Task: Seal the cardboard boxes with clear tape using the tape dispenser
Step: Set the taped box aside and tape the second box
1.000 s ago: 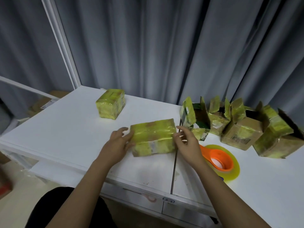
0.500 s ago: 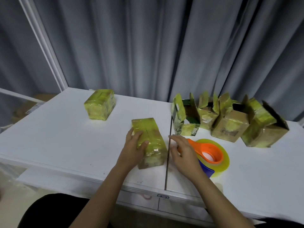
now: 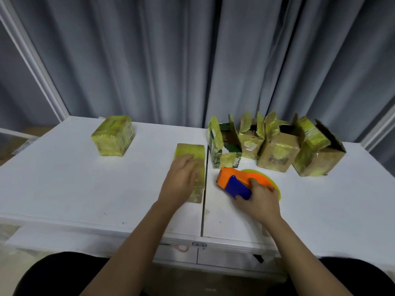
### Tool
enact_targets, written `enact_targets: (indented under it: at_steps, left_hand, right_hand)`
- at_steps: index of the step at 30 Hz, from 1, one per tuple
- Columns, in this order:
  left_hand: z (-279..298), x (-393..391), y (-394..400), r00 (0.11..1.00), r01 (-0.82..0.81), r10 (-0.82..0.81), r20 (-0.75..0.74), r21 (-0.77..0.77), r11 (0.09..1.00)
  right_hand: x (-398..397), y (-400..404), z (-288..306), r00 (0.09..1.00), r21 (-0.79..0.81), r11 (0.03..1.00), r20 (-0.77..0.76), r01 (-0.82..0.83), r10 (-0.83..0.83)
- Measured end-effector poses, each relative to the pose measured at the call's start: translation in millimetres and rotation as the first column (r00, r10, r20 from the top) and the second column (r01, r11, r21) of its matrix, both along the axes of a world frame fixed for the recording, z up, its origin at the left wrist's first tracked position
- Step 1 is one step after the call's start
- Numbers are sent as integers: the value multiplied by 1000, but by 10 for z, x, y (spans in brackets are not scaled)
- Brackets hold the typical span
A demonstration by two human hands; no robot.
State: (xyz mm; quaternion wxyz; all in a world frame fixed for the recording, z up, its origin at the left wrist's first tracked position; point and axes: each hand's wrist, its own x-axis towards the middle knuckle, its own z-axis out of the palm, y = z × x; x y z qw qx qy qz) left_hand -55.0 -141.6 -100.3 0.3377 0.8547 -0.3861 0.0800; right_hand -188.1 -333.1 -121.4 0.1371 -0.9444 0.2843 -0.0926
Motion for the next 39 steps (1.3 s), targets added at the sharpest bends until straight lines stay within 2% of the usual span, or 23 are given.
enact_targets:
  at_steps: [4,8,10,14,16,20,21,25,30,35,39]
  left_hand:
    - [206,-208,-182,961,64,-75,-266,-46,997]
    - [360,-293,-301,821,144,-197,-536,-139,980]
    - [388,-300,-305,787,145,-242,-568,-212,966]
    - [423,-323,-241,801,115,-244,-547,-258,959]
    - [458,-337,-208,771,98,-257,-583,-290,952]
    - [584,-350,-163,544,27,-314,-778,-358,933]
    - [594,-339,-144,536,29,-320,-781,-362,932]
    - [566,-299,-47,630,125,-303,-715,-291,948]
    - [550,-246,21,627,163,-315,-712,-275,948]
    - [532,-241,61,700,193,-316,-641,-256,947]
    - [516,-250,55,647,184,-358,-673,-318,930]
  right_hand:
    - [-199,-16,107,966,178,976,246,-122,76]
    - [-314,38,186,947,281,945,312,-171,79]
    - [-358,71,224,935,312,931,348,-189,73]
    - [-408,135,294,931,363,906,354,-220,84]
    - [-422,169,323,926,386,891,368,-240,89]
    - [-458,198,367,904,419,855,410,-305,122]
    - [-469,205,382,901,415,853,413,-316,134]
    - [-491,217,436,899,417,844,410,-336,155]
    - [-487,231,437,906,444,828,388,-343,167]
    - [-498,240,393,918,436,838,356,-328,175]
    - [-517,257,344,908,405,848,374,-341,187]
